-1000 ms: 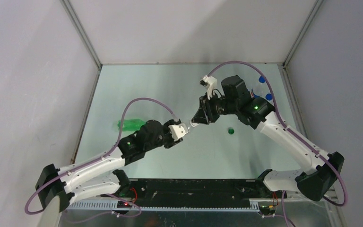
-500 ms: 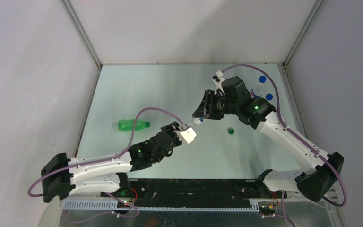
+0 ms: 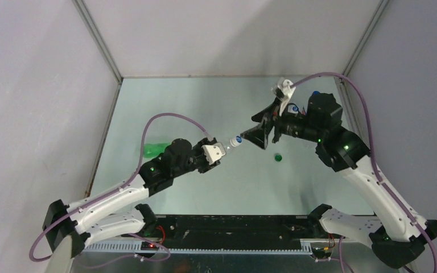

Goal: Screw on the bottle caps

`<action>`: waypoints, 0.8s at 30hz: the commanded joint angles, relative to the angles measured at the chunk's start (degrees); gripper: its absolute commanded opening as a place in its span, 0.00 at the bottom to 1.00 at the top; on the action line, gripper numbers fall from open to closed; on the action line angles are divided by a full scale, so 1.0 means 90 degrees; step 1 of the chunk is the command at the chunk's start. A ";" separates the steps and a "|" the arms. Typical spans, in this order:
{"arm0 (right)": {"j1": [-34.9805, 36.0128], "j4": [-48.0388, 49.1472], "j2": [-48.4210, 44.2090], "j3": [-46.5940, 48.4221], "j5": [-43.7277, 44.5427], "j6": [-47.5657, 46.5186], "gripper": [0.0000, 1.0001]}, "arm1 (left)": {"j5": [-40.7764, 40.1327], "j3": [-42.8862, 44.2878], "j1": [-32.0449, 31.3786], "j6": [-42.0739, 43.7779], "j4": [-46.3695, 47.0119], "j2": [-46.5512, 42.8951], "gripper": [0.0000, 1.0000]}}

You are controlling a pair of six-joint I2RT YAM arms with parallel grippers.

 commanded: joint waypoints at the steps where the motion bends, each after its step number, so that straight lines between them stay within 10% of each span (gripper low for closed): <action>1: -0.0004 -0.0335 -0.0275 0.0162 -0.1839 -0.2990 0.75 | 0.2926 0.0587 0.0553 0.0047 -0.0991 -0.0100 0.00; 9: 0.0011 -0.1739 -0.0491 0.0162 -0.2774 -0.5782 0.70 | 0.4756 0.1238 0.0898 0.0372 -0.1769 0.0141 0.00; 24: 0.0491 -0.1942 -0.0123 0.0166 -0.2815 -0.6360 0.53 | 0.4992 0.1754 0.0898 0.0502 -0.2211 0.0682 0.00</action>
